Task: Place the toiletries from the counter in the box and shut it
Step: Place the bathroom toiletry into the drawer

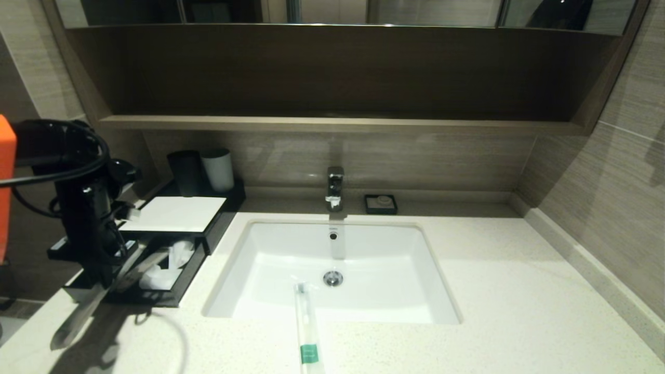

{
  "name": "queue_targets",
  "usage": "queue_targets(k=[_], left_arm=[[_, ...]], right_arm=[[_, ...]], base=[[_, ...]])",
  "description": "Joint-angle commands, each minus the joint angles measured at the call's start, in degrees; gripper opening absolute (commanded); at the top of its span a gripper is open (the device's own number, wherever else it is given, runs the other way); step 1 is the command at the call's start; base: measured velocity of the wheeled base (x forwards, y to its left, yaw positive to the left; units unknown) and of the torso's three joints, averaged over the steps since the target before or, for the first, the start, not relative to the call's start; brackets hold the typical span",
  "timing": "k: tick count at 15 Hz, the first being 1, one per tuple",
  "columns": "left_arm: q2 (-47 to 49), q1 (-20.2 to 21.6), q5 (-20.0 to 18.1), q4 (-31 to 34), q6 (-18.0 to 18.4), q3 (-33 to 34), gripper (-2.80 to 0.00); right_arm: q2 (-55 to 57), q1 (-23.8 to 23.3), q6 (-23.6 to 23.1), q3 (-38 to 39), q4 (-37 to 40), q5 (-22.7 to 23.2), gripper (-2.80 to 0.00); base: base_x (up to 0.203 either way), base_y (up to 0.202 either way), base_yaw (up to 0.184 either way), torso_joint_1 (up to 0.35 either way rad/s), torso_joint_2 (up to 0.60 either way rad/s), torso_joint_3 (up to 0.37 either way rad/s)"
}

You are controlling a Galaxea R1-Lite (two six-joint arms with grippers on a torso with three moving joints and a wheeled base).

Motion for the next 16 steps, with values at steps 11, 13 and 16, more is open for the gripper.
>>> queue_targets(k=[11,13,16], left_arm=[[0.6,-0.1,-0.4,-1.1,-0.4,0.1,-2.80],[1.0,-0.2,-0.4,-1.4,-0.5,0.1,-2.80],[1.3,-0.6,-0.4,-1.4,-0.5,0.1,-2.80]], right_arm=[[0.0,0.0,0.0,0.1,0.0,0.0,-2.80],[0.0,0.0,0.0,0.1,0.0,0.0,-2.80],[0.0,0.0,0.0,0.1,0.0,0.0,-2.80]], base=[[0.000,0.000,0.000,0.000,0.00,0.000],[0.000,0.000,0.000,0.000,0.00,0.000],[0.000,0.000,0.000,0.000,0.00,0.000]])
